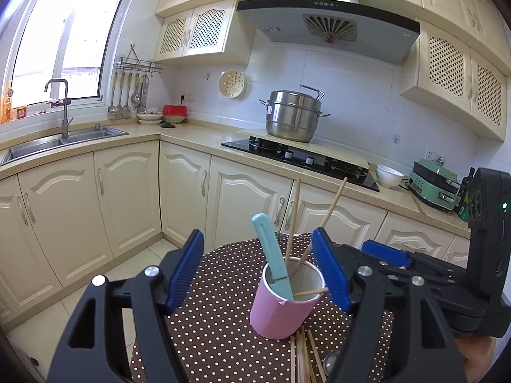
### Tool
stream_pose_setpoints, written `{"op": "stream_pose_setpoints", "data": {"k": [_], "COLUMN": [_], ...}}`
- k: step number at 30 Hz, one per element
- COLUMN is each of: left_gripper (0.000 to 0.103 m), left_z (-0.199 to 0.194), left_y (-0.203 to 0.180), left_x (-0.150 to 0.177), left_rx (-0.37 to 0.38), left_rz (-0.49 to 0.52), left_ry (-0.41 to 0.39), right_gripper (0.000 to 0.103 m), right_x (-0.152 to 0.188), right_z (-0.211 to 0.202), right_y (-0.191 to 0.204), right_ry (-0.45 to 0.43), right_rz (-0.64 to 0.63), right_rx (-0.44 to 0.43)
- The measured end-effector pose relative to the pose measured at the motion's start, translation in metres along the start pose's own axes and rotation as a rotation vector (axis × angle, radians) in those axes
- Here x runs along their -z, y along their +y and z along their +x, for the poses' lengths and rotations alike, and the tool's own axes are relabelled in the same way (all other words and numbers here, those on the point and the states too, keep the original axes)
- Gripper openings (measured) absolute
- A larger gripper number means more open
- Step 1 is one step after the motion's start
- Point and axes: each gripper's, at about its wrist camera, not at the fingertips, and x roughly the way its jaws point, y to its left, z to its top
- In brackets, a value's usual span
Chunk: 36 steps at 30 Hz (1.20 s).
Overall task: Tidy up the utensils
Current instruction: 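Move both open tools back over the utensil pile, then grasp the metal fork with the right tool while the left tool grasps a chopstick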
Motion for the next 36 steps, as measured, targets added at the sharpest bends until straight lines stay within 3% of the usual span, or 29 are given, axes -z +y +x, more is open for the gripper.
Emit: {"op": "stream_pose_setpoints", "data": {"k": [9,17,25,29,36], "left_gripper": [0.070,0.072,0.073,0.073,0.073], "left_z": [-0.029,-0.048,-0.044,-0.028,-0.003], "left_y": [-0.014,-0.031,-0.040,-0.031,-0.024], "left_x": [0.010,0.028,0.058,0.077,0.113], "left_rx": [0.028,0.080,0.148,0.195,0.159], "left_rz": [0.020,0.050,0.047,-0.013,-0.016], "left_ry": [0.013,0.087,0.252,0.394,0.558], "right_gripper": [0.058,0.061,0.063,0.063,0.063], "right_x": [0.013,0.042,0.082,0.101,0.122], "right_z": [-0.039,-0.072,-0.087,-0.089,-0.086], "right_y": [-0.007,-0.018,-0.033,-0.042,-0.054], "right_ry": [-0.017,-0.004,0.057,0.090,0.143], "right_rz": [0.016,0.034,0.061,0.085,0.120], "right_rx": [0.008,0.034,0.063,0.079,0.086]}}
